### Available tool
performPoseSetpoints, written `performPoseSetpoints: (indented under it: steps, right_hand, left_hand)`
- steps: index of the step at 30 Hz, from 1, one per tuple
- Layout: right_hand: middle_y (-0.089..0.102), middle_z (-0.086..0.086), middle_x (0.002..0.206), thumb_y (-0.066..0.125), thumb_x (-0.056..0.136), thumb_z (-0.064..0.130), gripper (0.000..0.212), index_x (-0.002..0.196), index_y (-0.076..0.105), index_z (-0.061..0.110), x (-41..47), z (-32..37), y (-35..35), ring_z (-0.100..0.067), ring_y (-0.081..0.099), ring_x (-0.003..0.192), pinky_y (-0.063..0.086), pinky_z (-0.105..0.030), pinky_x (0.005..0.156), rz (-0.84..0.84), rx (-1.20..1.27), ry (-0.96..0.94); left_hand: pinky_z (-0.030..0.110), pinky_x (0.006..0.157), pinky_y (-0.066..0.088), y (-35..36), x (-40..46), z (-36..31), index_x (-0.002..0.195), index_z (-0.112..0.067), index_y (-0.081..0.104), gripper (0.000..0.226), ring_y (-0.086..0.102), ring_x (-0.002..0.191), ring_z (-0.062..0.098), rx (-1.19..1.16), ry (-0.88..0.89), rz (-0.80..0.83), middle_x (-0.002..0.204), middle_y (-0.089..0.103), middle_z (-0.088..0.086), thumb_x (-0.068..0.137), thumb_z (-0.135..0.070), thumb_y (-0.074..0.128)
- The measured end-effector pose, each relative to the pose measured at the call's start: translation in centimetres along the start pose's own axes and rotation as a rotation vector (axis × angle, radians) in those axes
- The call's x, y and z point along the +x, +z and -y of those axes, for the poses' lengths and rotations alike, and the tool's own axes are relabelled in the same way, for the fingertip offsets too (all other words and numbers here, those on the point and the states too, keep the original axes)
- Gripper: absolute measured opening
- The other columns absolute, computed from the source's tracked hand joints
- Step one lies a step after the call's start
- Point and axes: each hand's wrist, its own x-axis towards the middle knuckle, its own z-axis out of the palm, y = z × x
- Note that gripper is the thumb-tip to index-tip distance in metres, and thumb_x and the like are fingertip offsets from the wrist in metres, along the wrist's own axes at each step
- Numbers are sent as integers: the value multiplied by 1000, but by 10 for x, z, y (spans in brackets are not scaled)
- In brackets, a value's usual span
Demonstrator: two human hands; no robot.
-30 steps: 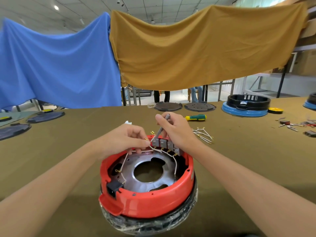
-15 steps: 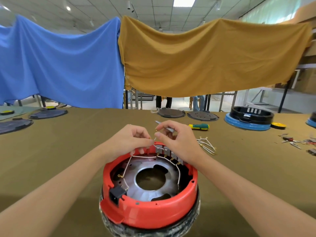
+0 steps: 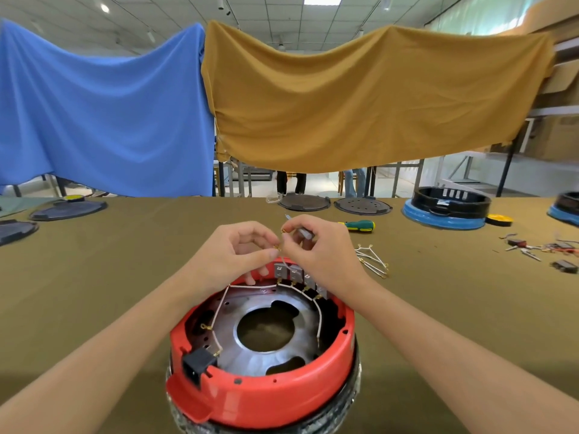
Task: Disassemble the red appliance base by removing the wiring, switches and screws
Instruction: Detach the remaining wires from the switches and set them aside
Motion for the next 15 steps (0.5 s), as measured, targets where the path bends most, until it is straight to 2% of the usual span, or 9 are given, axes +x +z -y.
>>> performPoseSetpoints:
  steps: [5, 11, 15]
  right_hand:
    - [66, 6, 69, 71, 86, 15, 4, 89, 71, 17, -2, 1, -1, -3, 53, 58, 43, -14, 58, -29, 116, 10]
    - [66, 3, 70, 74, 87, 14, 3, 89, 72, 16, -3, 4, -2, -11, 53, 57, 48, -27, 56, 7, 197, -15]
    - [69, 4, 73, 74, 88, 14, 5, 92, 75, 16, -3, 4, -2, -21, 61, 61, 54, -40, 61, 24, 172, -32]
  left_hand:
    - [26, 52, 53, -1, -1, 0, 95, -19, 74, 12, 67, 69, 20, -68, 11, -33, 83, 70, 9, 84, -16, 74]
    - [23, 55, 53, -6, -1, -2, 96, -17, 72, 11, 67, 77, 10, -57, 35, -200, 80, 70, -4, 90, -9, 67]
    - [24, 56, 54, -3, 0, -4, 95, -13, 68, 11, 67, 75, 13, -32, 85, -234, 87, 69, -3, 92, -4, 64]
